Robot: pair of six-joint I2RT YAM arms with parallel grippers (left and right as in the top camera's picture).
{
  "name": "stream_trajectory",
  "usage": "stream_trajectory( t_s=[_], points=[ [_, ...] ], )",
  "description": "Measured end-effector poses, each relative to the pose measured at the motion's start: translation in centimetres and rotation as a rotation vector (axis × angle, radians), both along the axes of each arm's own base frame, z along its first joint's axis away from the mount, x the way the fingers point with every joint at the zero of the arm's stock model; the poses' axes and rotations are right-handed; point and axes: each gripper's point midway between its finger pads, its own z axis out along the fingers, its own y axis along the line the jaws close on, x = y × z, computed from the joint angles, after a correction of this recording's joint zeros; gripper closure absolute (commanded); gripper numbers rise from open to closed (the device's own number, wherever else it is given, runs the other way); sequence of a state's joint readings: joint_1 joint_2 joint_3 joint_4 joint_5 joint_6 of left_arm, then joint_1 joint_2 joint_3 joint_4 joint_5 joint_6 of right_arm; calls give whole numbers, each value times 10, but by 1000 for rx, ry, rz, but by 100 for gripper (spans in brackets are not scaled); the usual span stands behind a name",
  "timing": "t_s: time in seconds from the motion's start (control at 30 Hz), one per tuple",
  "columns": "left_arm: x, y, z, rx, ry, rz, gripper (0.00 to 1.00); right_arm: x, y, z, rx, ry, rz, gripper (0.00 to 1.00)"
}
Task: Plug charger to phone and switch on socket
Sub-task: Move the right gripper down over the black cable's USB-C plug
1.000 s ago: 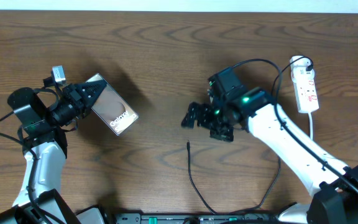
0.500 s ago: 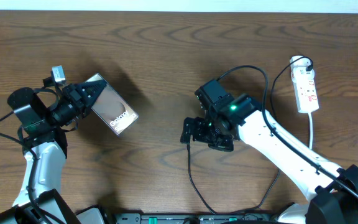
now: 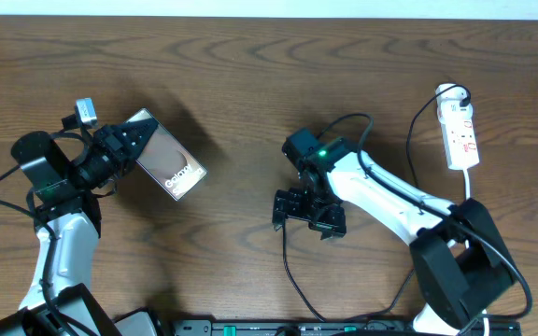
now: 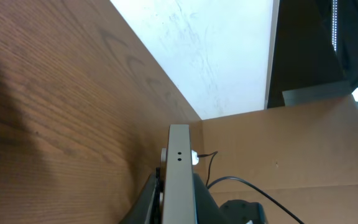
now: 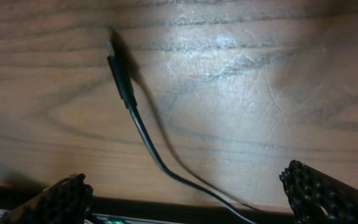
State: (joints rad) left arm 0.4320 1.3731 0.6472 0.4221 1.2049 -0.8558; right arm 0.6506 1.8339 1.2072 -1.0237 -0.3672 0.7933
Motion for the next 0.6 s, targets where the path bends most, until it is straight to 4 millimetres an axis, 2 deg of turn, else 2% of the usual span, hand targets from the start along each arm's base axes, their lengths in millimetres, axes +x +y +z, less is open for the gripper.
stream_trajectory(
  t_s=[0.3, 0.6],
  points=[
    [0, 0, 0, 0, 0, 0, 93, -2, 3, -17, -17, 30, 31, 1],
    [0, 0, 0, 0, 0, 0, 92, 5, 10, -12, -1, 4, 46, 1]
  ],
)
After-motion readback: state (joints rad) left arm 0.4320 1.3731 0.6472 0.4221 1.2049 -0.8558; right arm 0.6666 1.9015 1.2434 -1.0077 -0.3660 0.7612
